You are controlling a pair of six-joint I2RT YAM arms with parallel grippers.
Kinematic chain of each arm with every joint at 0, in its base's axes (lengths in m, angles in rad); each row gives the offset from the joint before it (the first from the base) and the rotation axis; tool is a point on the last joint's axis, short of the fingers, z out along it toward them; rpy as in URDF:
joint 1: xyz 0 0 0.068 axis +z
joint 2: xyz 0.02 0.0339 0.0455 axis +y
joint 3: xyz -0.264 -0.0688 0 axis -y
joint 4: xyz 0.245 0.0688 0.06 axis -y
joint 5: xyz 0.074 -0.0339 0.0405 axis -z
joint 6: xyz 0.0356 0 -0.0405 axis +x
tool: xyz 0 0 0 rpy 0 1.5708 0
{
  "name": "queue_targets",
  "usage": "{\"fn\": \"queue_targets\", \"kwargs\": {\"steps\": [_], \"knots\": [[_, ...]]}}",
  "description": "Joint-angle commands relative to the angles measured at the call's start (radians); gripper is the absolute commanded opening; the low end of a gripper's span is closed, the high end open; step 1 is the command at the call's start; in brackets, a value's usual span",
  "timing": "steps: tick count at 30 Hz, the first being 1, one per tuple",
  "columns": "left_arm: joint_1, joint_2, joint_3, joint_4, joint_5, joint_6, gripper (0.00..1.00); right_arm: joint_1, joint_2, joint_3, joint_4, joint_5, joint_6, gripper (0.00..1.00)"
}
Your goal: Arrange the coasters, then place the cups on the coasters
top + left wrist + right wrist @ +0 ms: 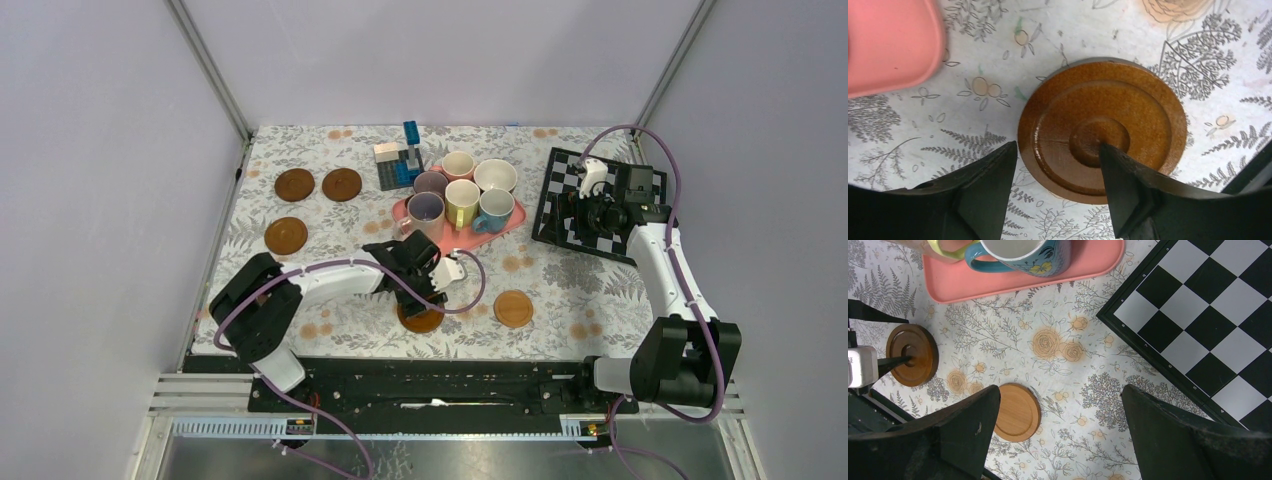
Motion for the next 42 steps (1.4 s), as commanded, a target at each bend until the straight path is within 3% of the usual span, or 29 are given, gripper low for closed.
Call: {"fn": "queue_targets", "kwargs": {"steps": [1,6,11,17,23,32,42], "knots": [[0.0,0.015,0.013,0.044,-0.058,-0.007,0.66,-0.002,-0.031,-0.003,0.022,0.009,0.004,0.98],[0.049,0.002,-0.02,0.028,-0.064,-0.005,0.55,-0.002,-0.033,-0.003,0.023,0.009,0.001,0.98],[0.201,-0.052,-0.062,0.005,-0.007,0.007,0.49,-0.002,-0.038,-0.009,0.023,0.017,-0.007,0.98],[0.417,-0.085,-0.074,-0.029,0.031,0.068,0.47,-0.002,-0.037,-0.007,0.023,0.016,-0.006,0.98],[0.596,-0.021,0.021,-0.025,0.058,0.062,0.47,-0.003,-0.036,-0.008,0.023,0.013,-0.004,0.98],[0.737,0.139,0.2,-0.005,0.042,0.013,0.47,-0.002,-0.038,-0.009,0.023,0.022,-0.007,0.98],[0.775,0.227,0.299,0.016,0.02,-0.001,0.47,-0.002,-0.026,-0.009,0.026,0.022,-0.01,0.98]]}}
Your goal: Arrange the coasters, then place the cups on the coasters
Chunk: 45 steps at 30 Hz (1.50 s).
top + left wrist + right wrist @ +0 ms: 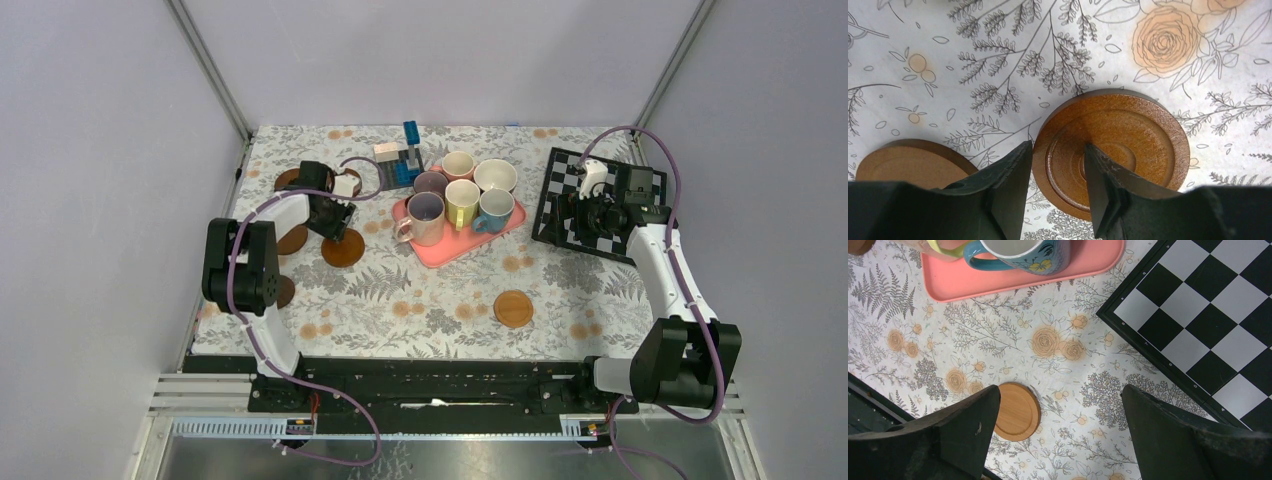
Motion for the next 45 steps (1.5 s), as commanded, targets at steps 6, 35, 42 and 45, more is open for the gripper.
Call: {"fn": "queue_targets", "kwargs": {"steps": [6,35,42,45], "knots": [[0.015,0.065,0.1,0.045,-0.036,-0.025,0.47,-0.002,-0.019,0.0,0.026,0.02,-0.011,0.98],[0.051,0.012,0.231,-0.033,0.03,-0.037,0.55,-0.002,-0.011,0.0,0.024,0.014,-0.006,0.98],[0.052,-0.132,0.256,-0.137,0.144,0.005,0.66,-0.002,-0.011,0.002,0.021,0.0,-0.01,0.98],[0.053,-0.216,0.212,-0.191,0.258,0.034,0.7,-0.002,-0.01,0.008,0.017,-0.016,-0.009,0.98]]}}
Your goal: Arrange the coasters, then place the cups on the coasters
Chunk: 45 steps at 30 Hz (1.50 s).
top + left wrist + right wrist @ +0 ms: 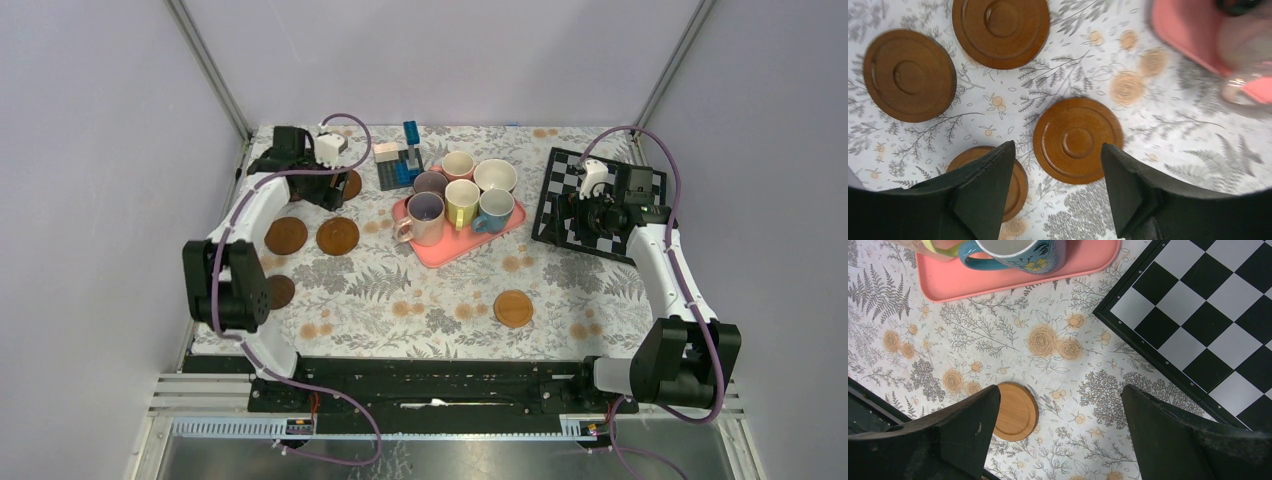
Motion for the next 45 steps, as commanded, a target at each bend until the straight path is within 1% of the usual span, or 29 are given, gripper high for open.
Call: {"fn": "queue_targets", "kwargs": {"steps": [1,4,7,9,12,14,16,19,21,24,27,34,45], "knots": [[0.006,-0.171,-0.02,-0.096,0.197,0.05,0.71,-0.002,-0.008,0.01,0.014,-0.034,-0.009,0.98],[-0.004,-0.239,-0.027,-0.182,0.275,0.093,0.72,-0.002,-0.01,0.012,0.011,-0.042,-0.007,0.98],[-0.072,-0.319,-0.025,-0.242,0.287,0.142,0.74,-0.002,-0.01,0.013,0.01,-0.057,-0.001,0.98],[-0.169,-0.363,-0.011,-0.264,0.268,0.159,0.76,-0.002,0.004,0.036,0.0,-0.061,-0.001,0.98],[-0.387,-0.365,0.04,-0.275,0.208,0.148,0.78,-0.006,0.044,0.114,-0.055,-0.066,-0.006,0.98],[-0.534,-0.323,0.054,-0.232,0.175,0.101,0.78,-0.02,0.055,0.121,-0.047,-0.09,0.021,0.98],[-0.646,-0.273,0.051,-0.159,0.168,0.057,0.78,-0.05,0.067,0.129,-0.039,-0.116,0.047,0.98],[-0.795,-0.157,0.074,-0.071,0.126,0.015,0.77,-0.108,0.094,0.161,-0.056,-0.146,0.062,0.98],[-0.871,-0.078,0.103,-0.003,0.08,-0.024,0.77,-0.137,0.101,0.163,-0.051,-0.145,0.075,0.98],[-0.954,0.026,0.13,0.072,0.03,-0.048,0.75,-0.171,0.098,0.144,-0.019,-0.135,0.104,0.98],[-0.991,0.108,0.138,0.132,-0.005,-0.065,0.74,-0.182,0.091,0.114,0.009,-0.134,0.121,0.98],[-1.015,0.271,0.212,0.167,-0.066,-0.105,0.72,-0.183,0.08,0.093,0.046,-0.118,0.138,0.98],[-1.05,0.422,0.336,0.153,-0.077,-0.138,0.71,-0.191,0.034,0.06,0.086,-0.05,0.165,0.98]]}}
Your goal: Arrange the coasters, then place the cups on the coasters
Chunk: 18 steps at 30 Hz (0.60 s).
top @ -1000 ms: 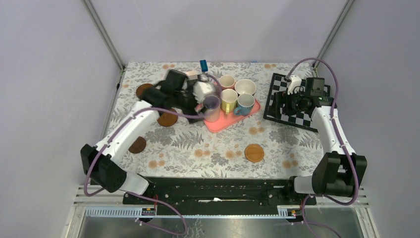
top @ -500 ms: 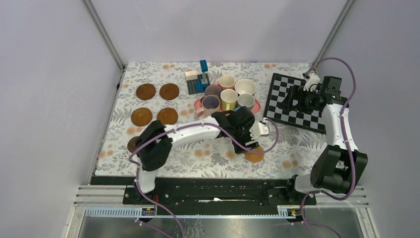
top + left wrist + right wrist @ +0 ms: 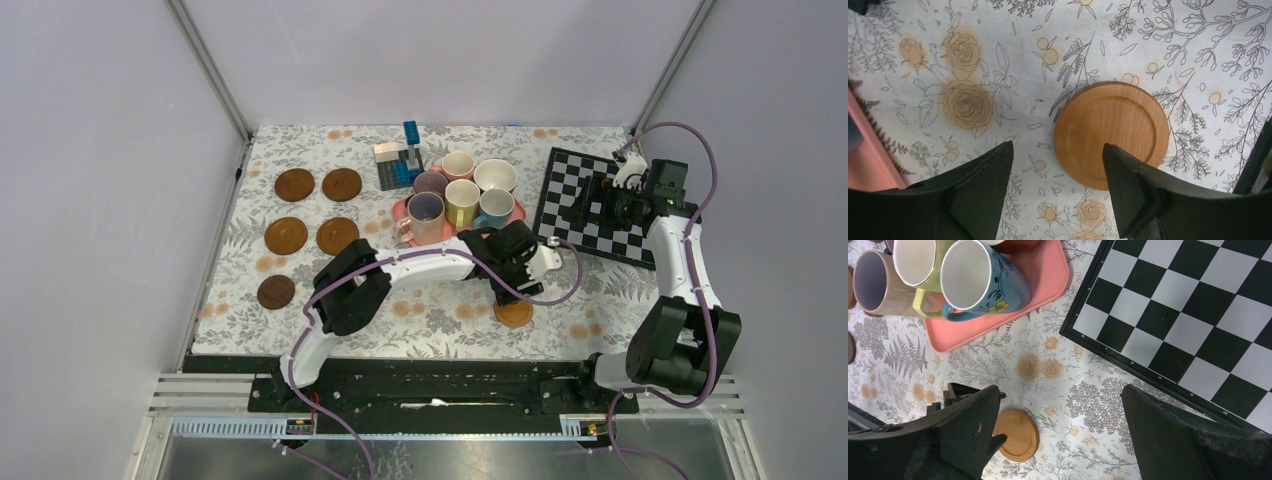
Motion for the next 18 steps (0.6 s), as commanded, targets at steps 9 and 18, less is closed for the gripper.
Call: {"fn": "queue_targets", "kwargs": {"steps": [9,18], "knots": [[-0.022,0.039,0.017,-0.006,-0.016,-0.002,0.7,-0.006,-0.02,0.027,0.011,0.01,0.026,0.98],[-0.002,-0.035,-0.094,-0.047,-0.006,0.023,0.64,-0.006,0.004,0.052,-0.029,-0.017,0.015,0.98]]}}
